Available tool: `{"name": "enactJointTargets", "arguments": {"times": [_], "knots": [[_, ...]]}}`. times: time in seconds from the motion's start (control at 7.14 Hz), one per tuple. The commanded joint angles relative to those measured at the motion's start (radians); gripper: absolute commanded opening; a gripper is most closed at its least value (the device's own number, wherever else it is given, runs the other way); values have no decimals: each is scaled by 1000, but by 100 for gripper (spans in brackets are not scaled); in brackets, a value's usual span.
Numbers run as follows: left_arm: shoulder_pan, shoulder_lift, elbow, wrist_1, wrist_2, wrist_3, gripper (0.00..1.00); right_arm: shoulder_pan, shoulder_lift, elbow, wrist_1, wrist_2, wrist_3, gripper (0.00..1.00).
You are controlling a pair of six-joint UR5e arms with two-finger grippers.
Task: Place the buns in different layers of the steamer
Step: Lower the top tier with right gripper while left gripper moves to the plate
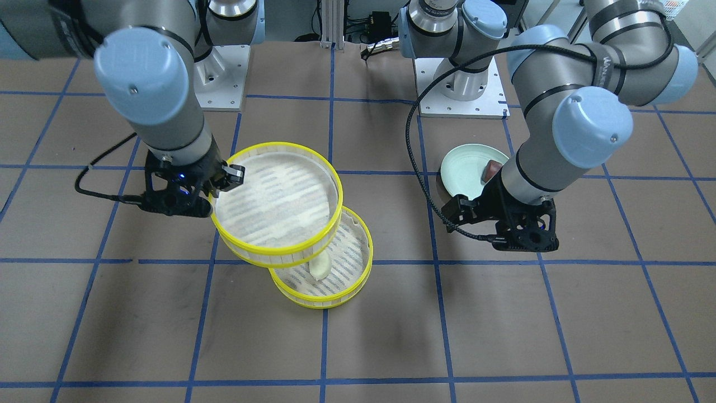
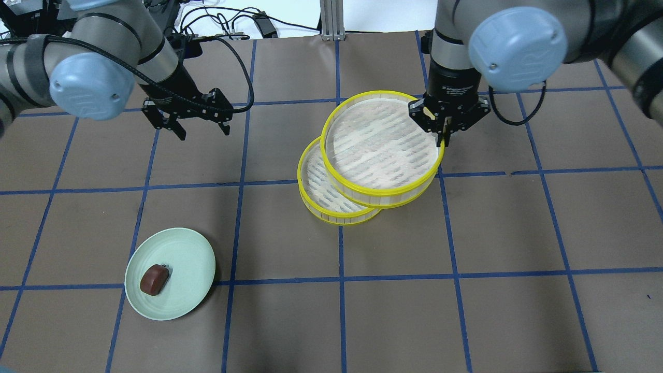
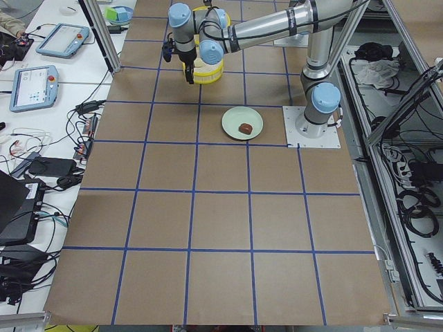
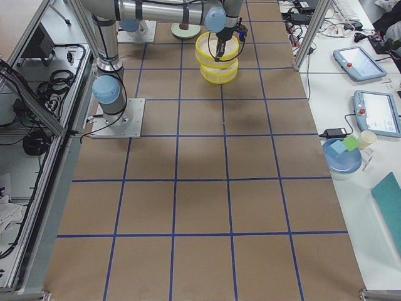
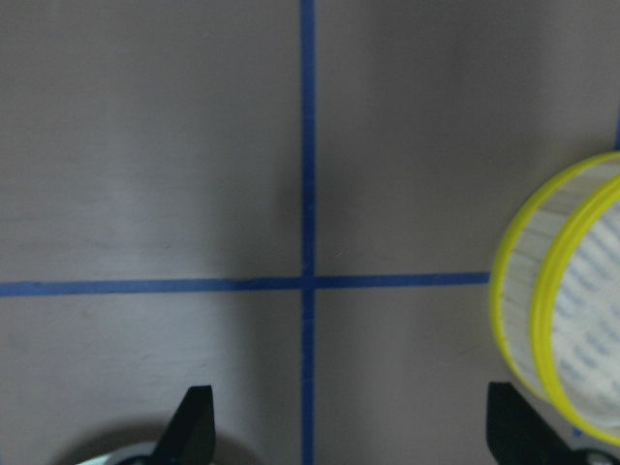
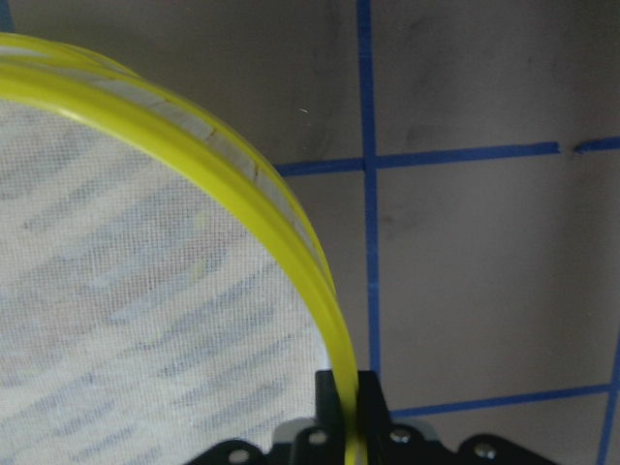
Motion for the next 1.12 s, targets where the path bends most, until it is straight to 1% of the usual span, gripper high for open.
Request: {"name": "enactJointTargets", "arguments": {"times": [0.0,0.14,0.28,0.42,0.56,0.7,0.84,0.98], "knots": [[65,57,-11,-103,123,63,100,73,98,-2,-111,-17,103,0],[116,56,-33,-124,117,149,100,73,103,-2,-122,-19,98,0],[173,67,-106,-132,114,275,100,73,114,2,-160,-14,94,0],[226,65,-196,-135,108,329,100,73,122,5,-160,-13,83,0],[230,56,-242,-135,84,331,100,73,126,8,-156,-13,77,0],[227,39,-264,-192,58,339,100,75,131,11,-151,-13,54,0],[228,36,-264,-213,68,340,100,73,135,14,-145,-11,52,0],[227,25,-286,-230,71,339,100,75,137,21,-147,-13,55,0]]}}
